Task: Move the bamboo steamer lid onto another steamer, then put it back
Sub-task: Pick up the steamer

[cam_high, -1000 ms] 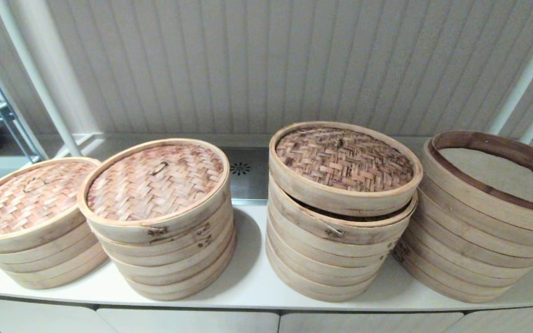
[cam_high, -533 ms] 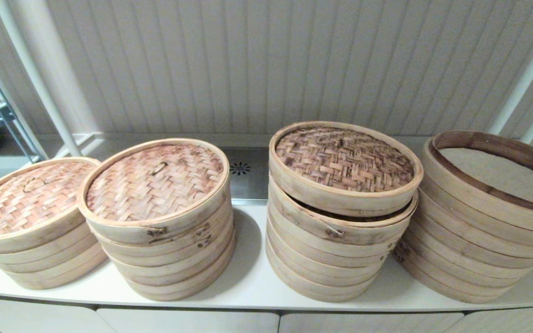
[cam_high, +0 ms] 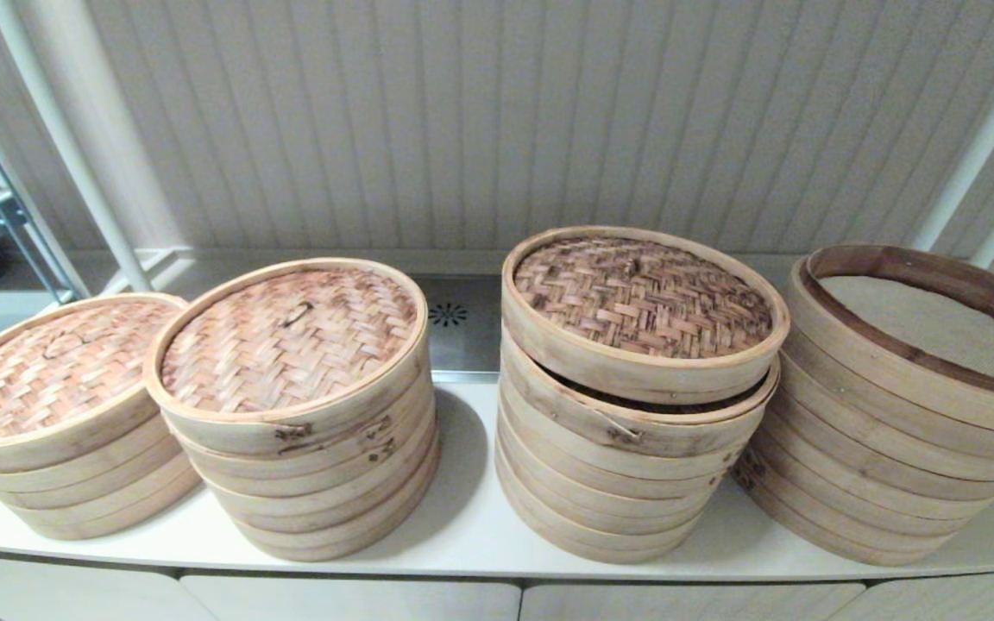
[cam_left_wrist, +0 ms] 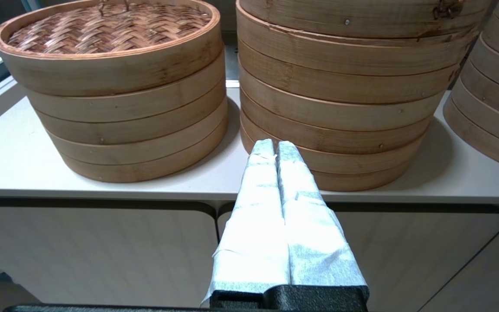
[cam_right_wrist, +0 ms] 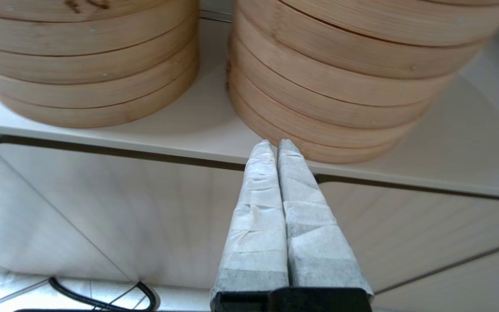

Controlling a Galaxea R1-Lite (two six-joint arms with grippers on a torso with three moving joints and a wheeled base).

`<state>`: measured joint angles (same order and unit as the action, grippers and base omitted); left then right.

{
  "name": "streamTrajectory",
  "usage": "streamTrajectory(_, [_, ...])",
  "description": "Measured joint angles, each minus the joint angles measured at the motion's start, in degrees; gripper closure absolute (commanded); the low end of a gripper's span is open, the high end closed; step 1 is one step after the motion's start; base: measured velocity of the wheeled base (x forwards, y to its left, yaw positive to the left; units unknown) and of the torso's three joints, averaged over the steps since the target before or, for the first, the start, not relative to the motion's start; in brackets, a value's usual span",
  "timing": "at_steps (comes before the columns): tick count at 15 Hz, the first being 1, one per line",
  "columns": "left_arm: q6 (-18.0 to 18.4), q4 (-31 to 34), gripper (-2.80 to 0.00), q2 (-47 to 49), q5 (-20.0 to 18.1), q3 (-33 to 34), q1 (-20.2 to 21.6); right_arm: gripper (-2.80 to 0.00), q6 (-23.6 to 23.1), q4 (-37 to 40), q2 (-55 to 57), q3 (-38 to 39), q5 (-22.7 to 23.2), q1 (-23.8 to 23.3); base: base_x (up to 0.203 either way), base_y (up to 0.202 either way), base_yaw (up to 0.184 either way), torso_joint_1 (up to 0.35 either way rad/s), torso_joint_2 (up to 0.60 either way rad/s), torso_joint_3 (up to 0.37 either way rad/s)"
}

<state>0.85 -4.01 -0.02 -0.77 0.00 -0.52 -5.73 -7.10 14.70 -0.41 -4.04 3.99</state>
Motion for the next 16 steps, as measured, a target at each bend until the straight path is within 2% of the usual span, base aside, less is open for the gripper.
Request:
streamTrajectory(4, [0.0, -0.1, 0.00, 0.0, 0.0, 0.0, 0.0, 0.00, 0.0, 5.4, -5.1, -0.2, 4.7, -3.7, 0.000, 0.000, 0.000, 0.000, 0.00, 0.000])
streamTrajectory(7, [0.1, -0.5, 0.00, 0.0, 0.0, 0.0, 0.0, 0.00, 0.6, 7.5, -10.8, -0.2, 4.8, -4.0, 0.000, 0.000, 0.000, 0.000, 0.00, 0.000])
streamTrajectory(10, [0.1, -0.6, 0.00, 0.0, 0.0, 0.0, 0.0, 0.00, 3.8, 7.4, -13.7, 0.2, 4.3, -4.0, 0.000, 0.000, 0.000, 0.000, 0.00, 0.000])
streamTrajectory(14, [0.6, -0.1, 0.00, 0.0, 0.3, 0.0, 0.0, 0.00, 3.8, 7.4, -14.6, 0.2, 4.3, -4.1, 0.000, 0.000, 0.000, 0.000, 0.00, 0.000])
streamTrajectory(16, [0.7, 2.6, 0.00, 0.5, 0.9, -4.7, 0.0, 0.00, 3.7, 7.5, -14.7, 0.2, 4.3, -4.1, 0.000, 0.000, 0.000, 0.000, 0.00, 0.000])
